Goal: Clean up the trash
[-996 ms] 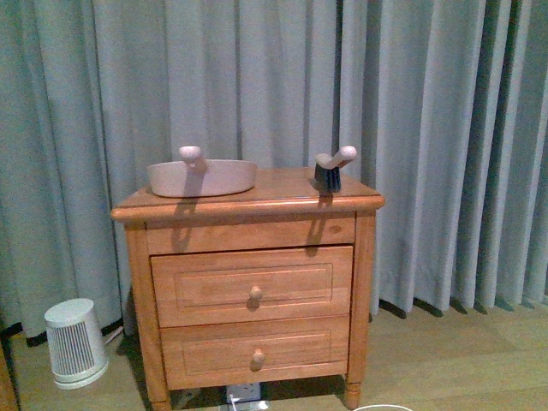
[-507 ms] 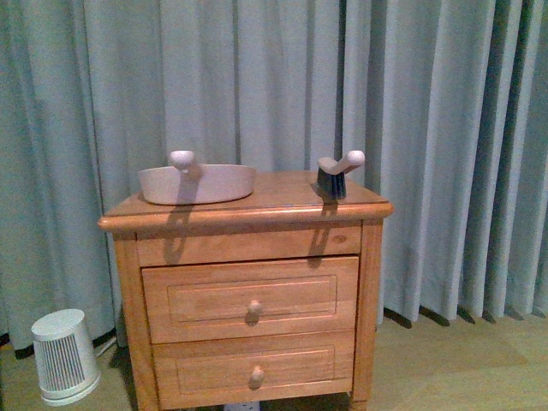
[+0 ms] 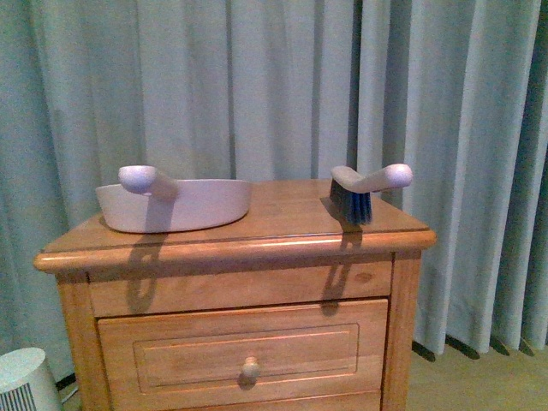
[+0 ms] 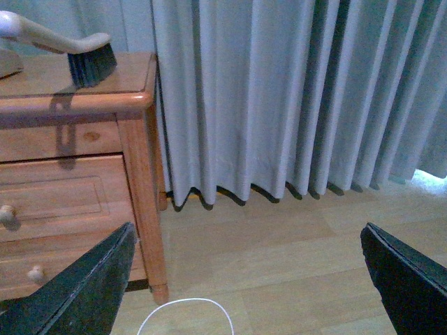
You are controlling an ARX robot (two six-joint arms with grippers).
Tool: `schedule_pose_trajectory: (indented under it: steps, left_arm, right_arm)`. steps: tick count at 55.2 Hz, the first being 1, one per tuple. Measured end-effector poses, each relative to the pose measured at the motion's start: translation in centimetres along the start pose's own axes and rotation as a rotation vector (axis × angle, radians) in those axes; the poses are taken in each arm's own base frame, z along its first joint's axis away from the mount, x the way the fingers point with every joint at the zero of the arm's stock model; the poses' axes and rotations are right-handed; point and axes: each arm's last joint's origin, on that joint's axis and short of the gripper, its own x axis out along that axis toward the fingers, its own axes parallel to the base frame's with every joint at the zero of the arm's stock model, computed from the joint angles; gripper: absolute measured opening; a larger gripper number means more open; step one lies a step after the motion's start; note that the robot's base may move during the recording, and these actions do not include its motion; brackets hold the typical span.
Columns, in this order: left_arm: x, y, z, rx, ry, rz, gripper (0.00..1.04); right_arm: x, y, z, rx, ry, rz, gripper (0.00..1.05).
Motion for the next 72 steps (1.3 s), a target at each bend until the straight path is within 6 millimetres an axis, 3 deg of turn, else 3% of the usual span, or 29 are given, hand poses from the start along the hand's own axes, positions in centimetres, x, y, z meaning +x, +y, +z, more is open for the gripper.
schedule_pose_trajectory:
  steps: [49,53,61,72]
  left_arm:
    - [0.0,0.0,0.0,0.000,-0.001,0.000,0.97]
    - [0.3,0.0,0.1,-0.022,0.103,0.049,0.97]
    - [3.0,-0.8,4.0,0.072,0.155,0.004,0.97]
    - [9.6,-4.1,11.3,0.299,0.232,-0.068,0.97]
  right_arm:
    - [0.0,0.0,0.0,0.000,0.001,0.000,0.97]
    - [0.0,0.0,0.0,0.000,0.001,0.000,0.97]
    - [0.0,0.0,0.0,0.000,0.001,0.000,0.97]
    - [0.0,0.0,0.0,0.000,0.001,0.000,0.97]
